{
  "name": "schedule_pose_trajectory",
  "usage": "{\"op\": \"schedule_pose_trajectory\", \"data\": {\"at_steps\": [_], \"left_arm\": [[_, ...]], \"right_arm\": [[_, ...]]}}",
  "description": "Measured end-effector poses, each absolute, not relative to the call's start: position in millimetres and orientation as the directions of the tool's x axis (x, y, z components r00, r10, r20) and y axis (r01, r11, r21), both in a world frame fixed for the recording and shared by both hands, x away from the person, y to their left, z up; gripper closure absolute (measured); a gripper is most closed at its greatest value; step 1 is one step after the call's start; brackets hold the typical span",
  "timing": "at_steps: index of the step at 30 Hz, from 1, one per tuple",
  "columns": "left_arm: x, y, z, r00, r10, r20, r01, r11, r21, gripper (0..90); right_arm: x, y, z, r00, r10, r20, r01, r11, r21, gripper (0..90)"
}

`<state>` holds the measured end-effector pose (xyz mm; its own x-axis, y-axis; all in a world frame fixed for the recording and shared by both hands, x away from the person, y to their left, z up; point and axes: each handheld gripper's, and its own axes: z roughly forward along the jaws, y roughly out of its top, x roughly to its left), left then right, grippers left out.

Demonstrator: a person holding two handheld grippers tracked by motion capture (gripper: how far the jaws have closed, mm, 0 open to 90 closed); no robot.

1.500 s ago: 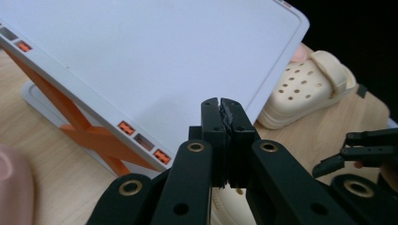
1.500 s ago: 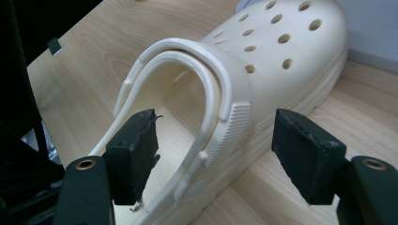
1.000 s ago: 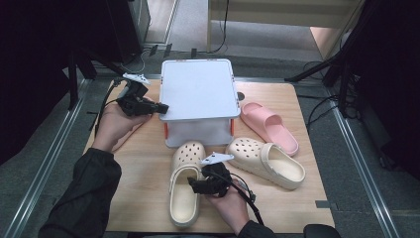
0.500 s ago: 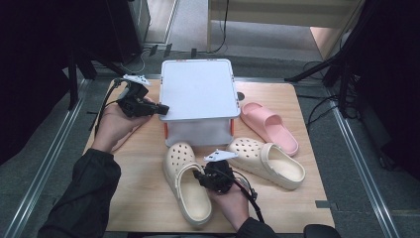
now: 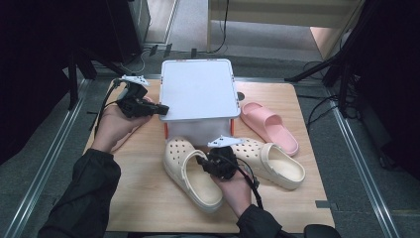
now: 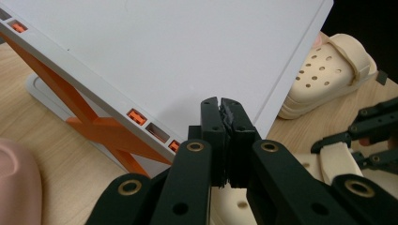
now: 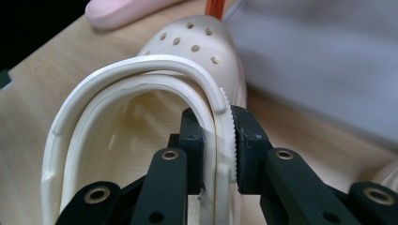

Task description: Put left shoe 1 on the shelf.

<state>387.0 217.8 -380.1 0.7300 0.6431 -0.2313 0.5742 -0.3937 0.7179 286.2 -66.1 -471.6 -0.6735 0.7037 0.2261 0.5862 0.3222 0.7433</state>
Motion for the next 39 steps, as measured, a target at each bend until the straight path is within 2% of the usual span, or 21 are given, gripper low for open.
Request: {"op": "schedule_pose_trajectory", "data": {"at_steps": [11,17,24,27,39], "left_arm": [[386.7,217.7,-380.4,0.730,0.643,-0.231,0.573,-0.392,0.720,89.0],[386.8,217.8,-380.7,0.730,0.642,-0.234,0.573,-0.389,0.721,89.0],[386.6,218.0,-381.2,0.730,0.641,-0.236,0.572,-0.385,0.724,88.9],[386.7,218.2,-381.4,0.729,0.642,-0.239,0.574,-0.382,0.725,88.9],[387.2,219.1,-382.2,0.728,0.639,-0.248,0.576,-0.375,0.727,88.9]], "right_arm": [[336.3,-59.3,-462.4,-0.620,0.750,0.231,0.609,0.274,0.744,77.1],[347.2,-53.5,-464.6,-0.598,0.771,0.220,0.606,0.255,0.754,76.8],[351.6,-45.4,-477.5,-0.580,0.800,0.152,0.596,0.291,0.748,76.4],[352.5,-47.7,-481.2,-0.571,0.804,0.165,0.606,0.277,0.746,75.5],[342.4,-68.1,-470.2,-0.617,0.744,0.257,0.622,0.262,0.737,57.0]]}}
